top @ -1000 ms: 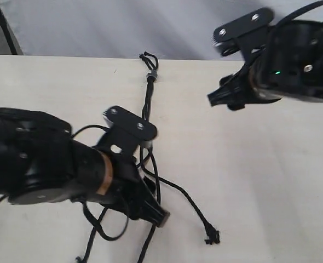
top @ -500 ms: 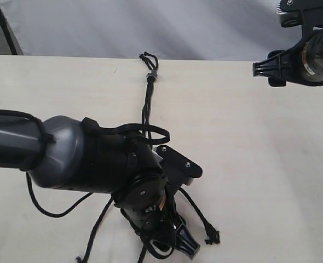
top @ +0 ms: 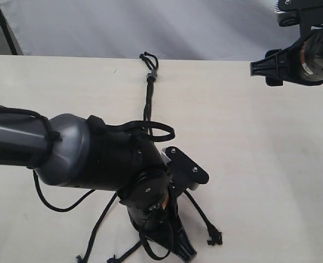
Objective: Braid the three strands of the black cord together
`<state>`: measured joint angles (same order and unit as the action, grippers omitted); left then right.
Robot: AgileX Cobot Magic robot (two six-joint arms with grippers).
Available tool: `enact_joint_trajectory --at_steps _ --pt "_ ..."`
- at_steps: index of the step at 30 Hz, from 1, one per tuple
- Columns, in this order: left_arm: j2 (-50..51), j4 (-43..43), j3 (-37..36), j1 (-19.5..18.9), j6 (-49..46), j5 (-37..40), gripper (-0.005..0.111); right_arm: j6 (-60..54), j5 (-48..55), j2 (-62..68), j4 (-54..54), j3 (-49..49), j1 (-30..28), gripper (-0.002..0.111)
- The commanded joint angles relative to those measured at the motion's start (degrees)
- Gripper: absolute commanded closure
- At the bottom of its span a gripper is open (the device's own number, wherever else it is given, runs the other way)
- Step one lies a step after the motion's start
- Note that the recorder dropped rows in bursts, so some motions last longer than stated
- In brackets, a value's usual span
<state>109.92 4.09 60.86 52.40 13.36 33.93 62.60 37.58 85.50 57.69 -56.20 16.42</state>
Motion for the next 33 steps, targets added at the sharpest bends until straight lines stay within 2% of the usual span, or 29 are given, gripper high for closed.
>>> enact_joint_trajectory --at_steps 1,5,10,17,19,23,25,30,33 --pt "-2.5 6.9 1.1 -0.6 1.9 5.7 0.106 -1.4 -0.2 0.1 -0.6 0.3 -0.3 0.038" --pt "-5.3 15.8 1.4 -3.8 7.2 10.2 0.106 -2.0 0.2 0.1 -0.6 0.3 -0.3 0.038" --pt "-5.6 21.7 1.3 -9.0 5.8 9.8 0.106 -2.0 0.2 0.1 -0.6 0.3 -0.3 0.038" --pt "-3.2 26.0 -5.2 -14.7 4.6 -5.1 0.106 -2.4 0.2 0.1 -0.6 0.3 -0.3 0.038" --pt "-2.3 25.1 -6.5 -15.2 4.6 -6.0 0.106 -2.4 0.2 0.1 -0.6 0.3 -0.3 0.038" --pt "-1.9 16.4 -7.1 -14.4 4.6 -5.4 0.106 -2.4 -1.3 0.1 -0.6 0.3 -0.3 0.038" --pt "-2.1 11.9 -7.1 -12.7 3.7 -5.4 0.106 -2.4 -2.8 0.1 -0.6 0.3 -0.3 0.038" --pt "-2.4 4.1 -6.4 -4.3 0.1 -6.7 0.106 -2.4 -3.9 0.1 -0.6 0.3 -0.3 0.038" --pt "-2.6 5.1 -4.6 0.5 -3.4 -6.2 0.106 -2.4 -4.1 0.1 -0.6 0.3 -0.3 0.038"
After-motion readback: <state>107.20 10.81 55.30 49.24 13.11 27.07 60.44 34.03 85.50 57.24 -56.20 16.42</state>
